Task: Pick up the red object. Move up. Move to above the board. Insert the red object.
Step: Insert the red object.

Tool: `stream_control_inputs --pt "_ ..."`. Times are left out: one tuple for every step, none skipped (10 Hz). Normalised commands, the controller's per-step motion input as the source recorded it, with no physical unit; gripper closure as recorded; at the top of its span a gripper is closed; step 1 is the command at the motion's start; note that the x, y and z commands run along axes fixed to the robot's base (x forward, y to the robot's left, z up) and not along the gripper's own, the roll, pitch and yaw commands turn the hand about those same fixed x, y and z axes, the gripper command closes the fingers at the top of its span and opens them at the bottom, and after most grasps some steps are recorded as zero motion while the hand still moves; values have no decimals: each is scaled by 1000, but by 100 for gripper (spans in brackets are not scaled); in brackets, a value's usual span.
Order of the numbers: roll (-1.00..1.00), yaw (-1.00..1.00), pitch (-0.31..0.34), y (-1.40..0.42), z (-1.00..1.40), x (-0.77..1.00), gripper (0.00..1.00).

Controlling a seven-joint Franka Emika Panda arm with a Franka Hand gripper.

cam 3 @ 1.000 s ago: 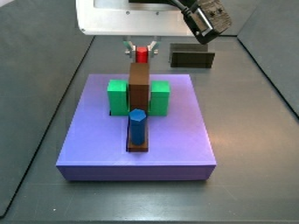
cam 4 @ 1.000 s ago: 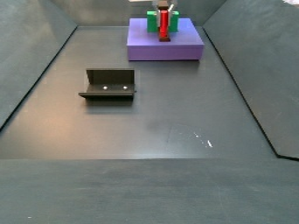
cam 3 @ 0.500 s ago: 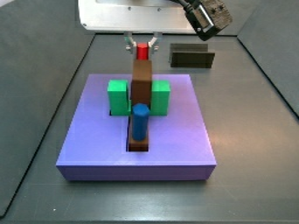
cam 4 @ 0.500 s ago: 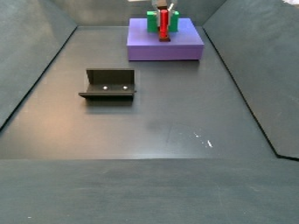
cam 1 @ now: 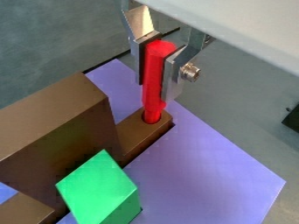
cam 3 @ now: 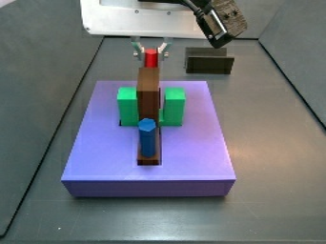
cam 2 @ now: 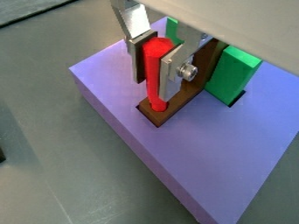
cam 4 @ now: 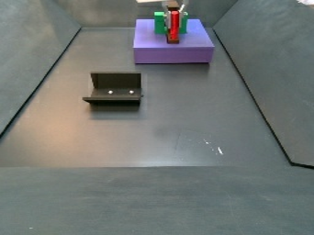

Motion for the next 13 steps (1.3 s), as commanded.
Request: stream_control_inputs --pt "429 126 -17 -43 -71 160 100" --pt "430 240 -30 0 -131 297 100" --pt "479 220 -83 0 -194 206 100" --pt "474 137 -106 -6 -240 34 100" --pt "323 0 -117 -126 -249 -97 100" --pt "157 -14 -27 -31 -160 -160 100" --pt "114 -9 -61 -83 -137 -149 100" --pt "0 -3 -83 0 -134 -69 100" --pt "0 0 -136 -17 -83 -37 100" --pt "0 0 -37 -94 -249 0 100" --pt "47 86 -64 0 -414 297 100" --pt "39 20 -90 0 -551 86 100" --pt "31 0 -124 0 -640 0 100"
